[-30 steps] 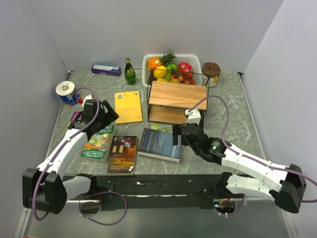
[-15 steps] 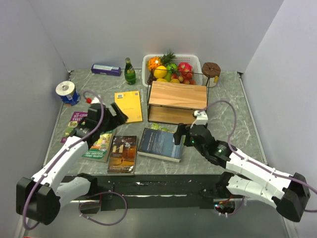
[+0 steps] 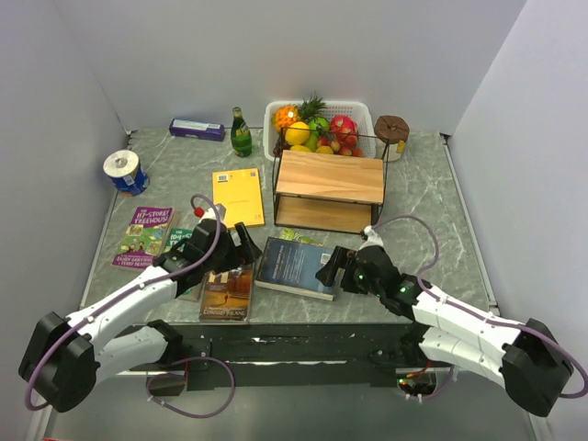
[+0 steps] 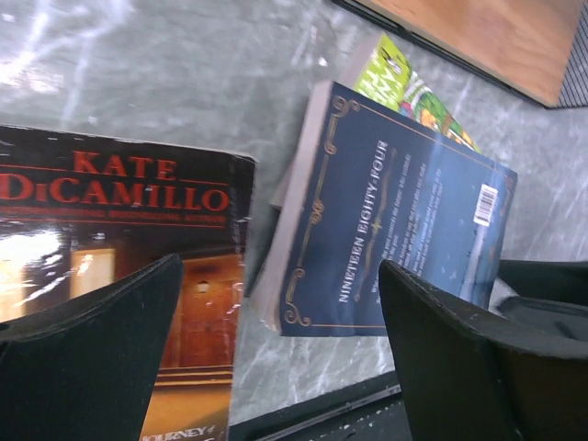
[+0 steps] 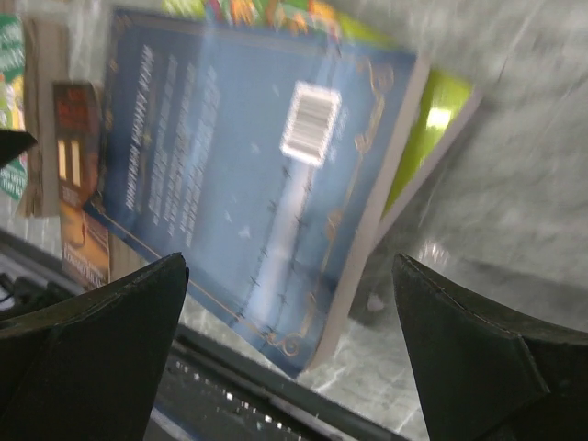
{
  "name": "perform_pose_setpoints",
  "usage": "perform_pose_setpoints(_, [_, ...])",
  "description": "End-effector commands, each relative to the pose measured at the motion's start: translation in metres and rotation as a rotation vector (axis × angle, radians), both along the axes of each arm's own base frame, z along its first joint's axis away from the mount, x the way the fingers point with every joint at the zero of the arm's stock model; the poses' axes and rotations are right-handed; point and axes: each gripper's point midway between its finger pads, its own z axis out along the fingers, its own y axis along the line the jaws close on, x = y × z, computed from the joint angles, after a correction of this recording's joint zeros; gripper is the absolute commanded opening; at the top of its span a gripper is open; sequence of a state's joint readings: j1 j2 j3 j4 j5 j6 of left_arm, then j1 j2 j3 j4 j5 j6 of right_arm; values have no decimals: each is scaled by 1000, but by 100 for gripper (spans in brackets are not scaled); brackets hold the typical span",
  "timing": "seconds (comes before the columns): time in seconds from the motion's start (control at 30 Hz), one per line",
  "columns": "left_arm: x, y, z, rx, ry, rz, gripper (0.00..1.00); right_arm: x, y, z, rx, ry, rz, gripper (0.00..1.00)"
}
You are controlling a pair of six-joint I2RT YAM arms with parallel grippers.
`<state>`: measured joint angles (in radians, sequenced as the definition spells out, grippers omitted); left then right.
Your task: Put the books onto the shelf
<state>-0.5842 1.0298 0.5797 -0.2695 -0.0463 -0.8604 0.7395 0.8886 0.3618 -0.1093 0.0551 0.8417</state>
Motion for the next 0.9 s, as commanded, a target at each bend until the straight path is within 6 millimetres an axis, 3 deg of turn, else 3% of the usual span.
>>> perform_pose_setpoints(0.0, [5, -18, 9, -58, -39, -8, 94, -10, 17, -8, 121, 87, 10, 99])
perform_pose_setpoints(0.17, [5, -25, 4, -47, -41, -27, 95, -20, 22, -18, 167, 123, 35, 99])
perform_pose_setpoints(0.37, [4, -31, -4, -35, -21, -38, 95, -24, 34, -14, 238, 112, 97, 88])
perform_pose_setpoints(0.87, [3, -33, 3, -30, -36, -31, 95, -30, 33, 23, 246, -29, 164, 34])
